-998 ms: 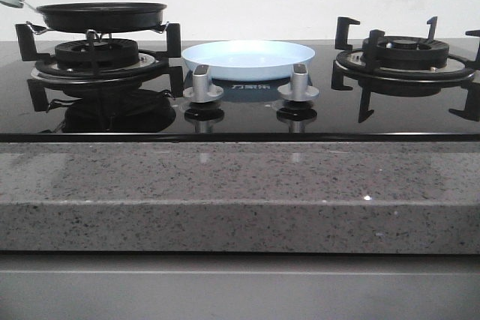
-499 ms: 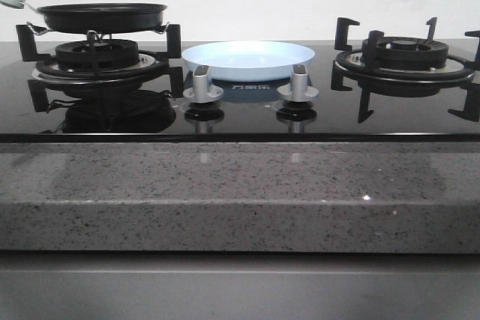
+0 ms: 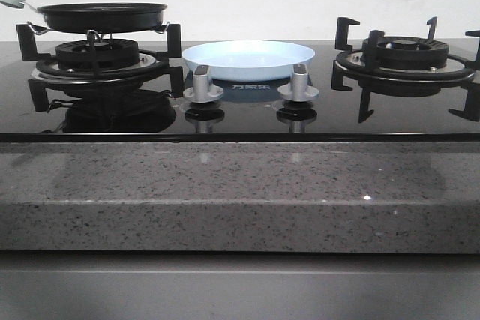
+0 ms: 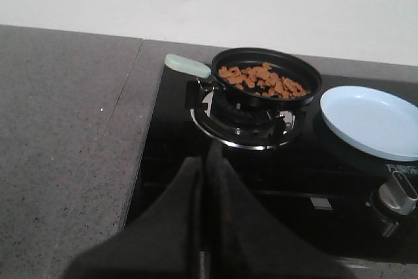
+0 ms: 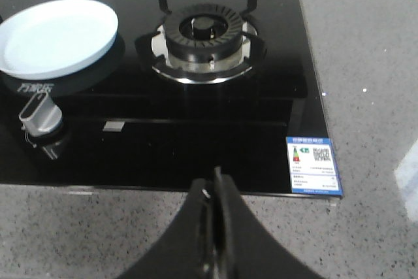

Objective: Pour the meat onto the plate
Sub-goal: 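Reach the right gripper down to the rim of the light blue plate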

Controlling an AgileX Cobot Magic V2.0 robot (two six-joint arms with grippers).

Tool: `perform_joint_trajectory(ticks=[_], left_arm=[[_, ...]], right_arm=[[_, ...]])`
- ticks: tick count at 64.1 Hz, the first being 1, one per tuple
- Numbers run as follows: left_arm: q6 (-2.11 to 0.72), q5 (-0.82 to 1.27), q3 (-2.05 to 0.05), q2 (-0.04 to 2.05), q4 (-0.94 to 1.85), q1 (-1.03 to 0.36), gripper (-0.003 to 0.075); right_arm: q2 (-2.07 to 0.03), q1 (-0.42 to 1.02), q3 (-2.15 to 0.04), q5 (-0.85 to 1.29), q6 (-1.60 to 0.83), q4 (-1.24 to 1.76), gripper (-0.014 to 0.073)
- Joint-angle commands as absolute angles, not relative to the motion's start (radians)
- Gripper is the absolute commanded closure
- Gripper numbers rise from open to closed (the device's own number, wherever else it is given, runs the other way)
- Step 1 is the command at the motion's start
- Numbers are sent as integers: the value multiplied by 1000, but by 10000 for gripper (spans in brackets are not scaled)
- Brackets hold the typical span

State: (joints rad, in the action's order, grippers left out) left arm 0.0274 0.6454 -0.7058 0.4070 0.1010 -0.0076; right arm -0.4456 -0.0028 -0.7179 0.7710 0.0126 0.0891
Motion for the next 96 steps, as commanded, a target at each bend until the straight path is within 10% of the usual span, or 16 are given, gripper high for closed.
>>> perform_joint_trajectory(ticks=[1,7,15,21,77,96], left_arm=[[35,584,-729,435,105,-15,738],[14,594,-729,449,80,-15,660],[0,617,-729,465,54,-15,354],[0,615,-729,474,55,-15,174],[-25,654,-733,503,57,-282,156],[-25,654,-731,503,58,-282,156]], right_arm=[[-463,-11,-751,720,-16,92,690],[-463,-11,-751,731,-34,92,520],[-463,-11,-751,736,-38,96,153],[-472,-7,-753,746,-38,112,48],[-1277,222,-1253,767,-196,322,110],[-1550,222,-1498,766,-196,322,305]])
